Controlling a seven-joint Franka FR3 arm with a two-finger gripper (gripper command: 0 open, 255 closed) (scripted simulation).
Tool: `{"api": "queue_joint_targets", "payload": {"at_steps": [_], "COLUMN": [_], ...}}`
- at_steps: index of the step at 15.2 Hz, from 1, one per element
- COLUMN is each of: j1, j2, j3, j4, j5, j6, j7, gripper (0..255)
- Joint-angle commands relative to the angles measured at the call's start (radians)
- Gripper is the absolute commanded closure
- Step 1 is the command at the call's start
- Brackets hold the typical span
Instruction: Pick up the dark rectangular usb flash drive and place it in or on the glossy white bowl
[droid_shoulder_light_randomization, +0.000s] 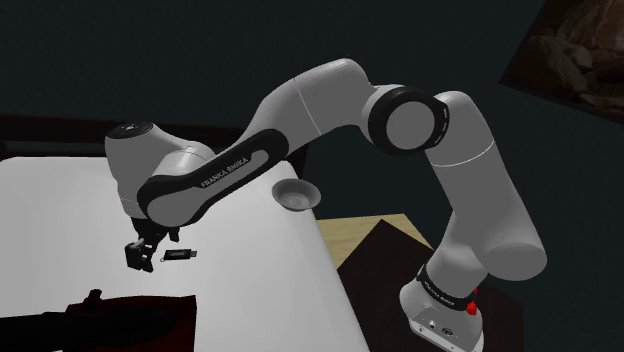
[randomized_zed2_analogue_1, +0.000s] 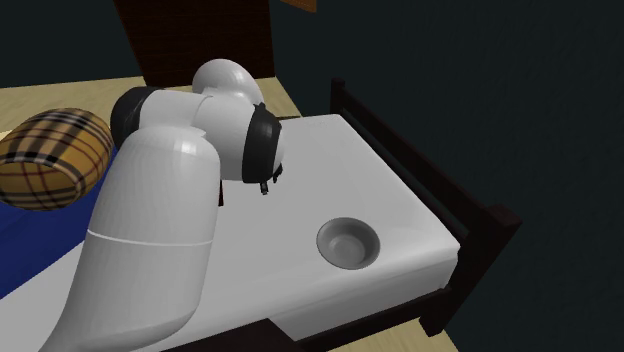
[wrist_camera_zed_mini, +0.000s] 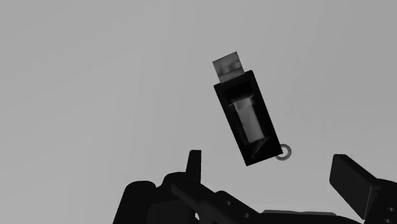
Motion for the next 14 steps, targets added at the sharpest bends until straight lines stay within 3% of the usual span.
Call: {"api": "queue_joint_targets", "payload": {"at_steps": [1,10,11,14], "j1": [0.0,-0.001,-0.001,-0.103], "j2": [0.0,-0.018,-0.018,-0.151], "j3": [0.0,0.006,0.006,0.087], "j4": [0.0,-0.014,-0.014,-0.218], "j5": [0.0,0.003,0.003,-0.011], "j6": [0.0,0.006,0.006,0.079], "j7": [0.0,0.001,0.001,-0.264], "gripper": [255,255,0,0]}}
